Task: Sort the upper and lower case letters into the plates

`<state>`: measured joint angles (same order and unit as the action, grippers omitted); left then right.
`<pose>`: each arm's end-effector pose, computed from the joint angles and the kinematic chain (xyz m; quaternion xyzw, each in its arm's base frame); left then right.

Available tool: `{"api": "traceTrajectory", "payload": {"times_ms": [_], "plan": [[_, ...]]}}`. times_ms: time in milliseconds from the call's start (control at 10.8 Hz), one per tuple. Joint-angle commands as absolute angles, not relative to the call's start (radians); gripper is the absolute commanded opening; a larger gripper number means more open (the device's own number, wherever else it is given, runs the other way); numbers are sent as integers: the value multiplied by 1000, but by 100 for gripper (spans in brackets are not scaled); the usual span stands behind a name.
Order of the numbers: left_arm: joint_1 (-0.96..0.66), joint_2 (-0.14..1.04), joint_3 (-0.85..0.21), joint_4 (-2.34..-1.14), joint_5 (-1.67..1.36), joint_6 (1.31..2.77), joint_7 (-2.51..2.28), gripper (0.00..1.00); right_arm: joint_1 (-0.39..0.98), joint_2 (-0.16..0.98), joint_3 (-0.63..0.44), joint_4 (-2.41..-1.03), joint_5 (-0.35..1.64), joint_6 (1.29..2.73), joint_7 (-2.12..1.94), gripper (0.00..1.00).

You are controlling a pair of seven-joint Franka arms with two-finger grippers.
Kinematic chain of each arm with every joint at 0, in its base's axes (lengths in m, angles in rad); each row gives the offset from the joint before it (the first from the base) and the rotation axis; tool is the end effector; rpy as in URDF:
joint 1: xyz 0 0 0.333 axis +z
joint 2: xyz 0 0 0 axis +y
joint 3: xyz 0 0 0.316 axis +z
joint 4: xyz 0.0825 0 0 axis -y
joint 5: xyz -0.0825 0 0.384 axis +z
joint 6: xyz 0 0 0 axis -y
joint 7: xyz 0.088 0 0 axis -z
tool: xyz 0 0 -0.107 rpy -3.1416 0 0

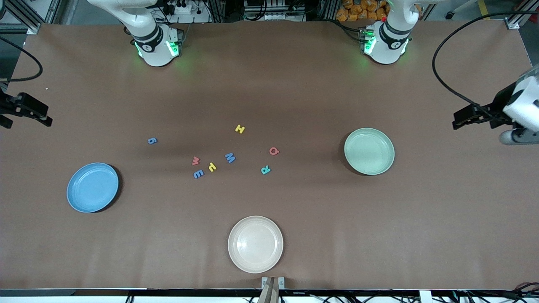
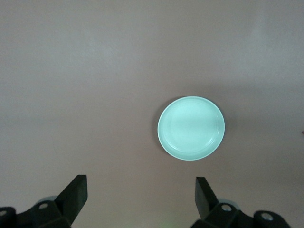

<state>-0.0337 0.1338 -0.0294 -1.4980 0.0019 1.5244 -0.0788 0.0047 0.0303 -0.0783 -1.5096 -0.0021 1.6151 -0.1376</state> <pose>0.5872 -0.0358 0.5783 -0.9985 -0.0079 0.0536 0.0028 0.5676 -0.0413 0.6406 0.9988 0.0320 0.0372 0.0062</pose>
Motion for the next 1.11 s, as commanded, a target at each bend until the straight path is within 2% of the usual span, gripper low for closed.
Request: {"api": "traceTrajectory", "payload": {"times_ms": [0, 92, 185, 832, 1017], "plan": [[-43, 175, -34, -1531, -23, 1491, -87, 100, -21, 32, -60, -1462, -14, 1559, -166, 100], [-61, 223, -49, -1525, -28, 1506, -94, 100, -21, 34, -60, -1407, -9, 1525, -164, 100], [-89, 273, -64, -1526, -56, 1582, -109, 100, -23, 35, -60, -1378, -8, 1502, -166, 100], [-331, 579, -74, -1514, -86, 1985, -389, 100, -11, 38, -52, -1381, -9, 1479, -166, 100], [-394, 630, -75, -1511, -87, 2069, -463, 100, -12, 35, -54, -1381, -11, 1473, -166, 100]]}}
